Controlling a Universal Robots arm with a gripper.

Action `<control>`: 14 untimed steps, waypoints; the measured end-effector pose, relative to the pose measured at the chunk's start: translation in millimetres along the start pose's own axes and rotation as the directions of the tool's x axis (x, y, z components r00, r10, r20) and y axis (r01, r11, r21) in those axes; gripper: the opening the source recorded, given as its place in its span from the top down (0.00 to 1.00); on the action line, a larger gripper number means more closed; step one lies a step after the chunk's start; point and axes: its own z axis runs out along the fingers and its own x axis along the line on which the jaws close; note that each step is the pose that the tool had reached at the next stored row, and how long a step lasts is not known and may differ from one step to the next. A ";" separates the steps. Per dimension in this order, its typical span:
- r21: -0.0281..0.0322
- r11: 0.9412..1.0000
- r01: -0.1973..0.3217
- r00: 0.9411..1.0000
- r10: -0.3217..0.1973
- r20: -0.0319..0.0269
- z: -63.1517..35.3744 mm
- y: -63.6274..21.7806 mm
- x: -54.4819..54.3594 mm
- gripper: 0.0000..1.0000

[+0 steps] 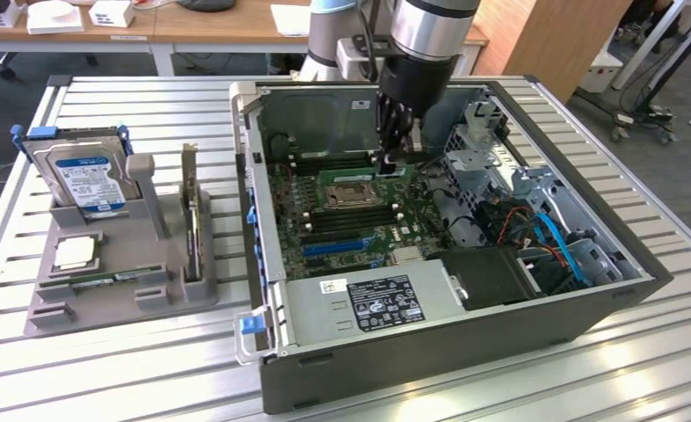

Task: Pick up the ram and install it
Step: 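Insert the ram into the slot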

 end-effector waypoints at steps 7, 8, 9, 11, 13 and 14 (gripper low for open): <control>0.000 1.000 0.000 1.000 0.000 0.000 0.0 0.0 0.1 0.88; 0.000 1.000 0.000 1.000 0.000 0.000 0.0 0.0 0.1 0.88; 0.000 1.000 0.000 1.000 0.000 0.000 0.0 0.0 0.1 0.88; 0.000 1.000 0.000 1.000 0.000 0.000 1.5 0.0 0.2 0.88; 0.000 1.000 0.000 1.000 0.000 0.000 4.8 -0.1 0.2 0.88; 0.000 1.000 0.000 1.000 0.000 0.000 6.6 -0.1 0.2 0.88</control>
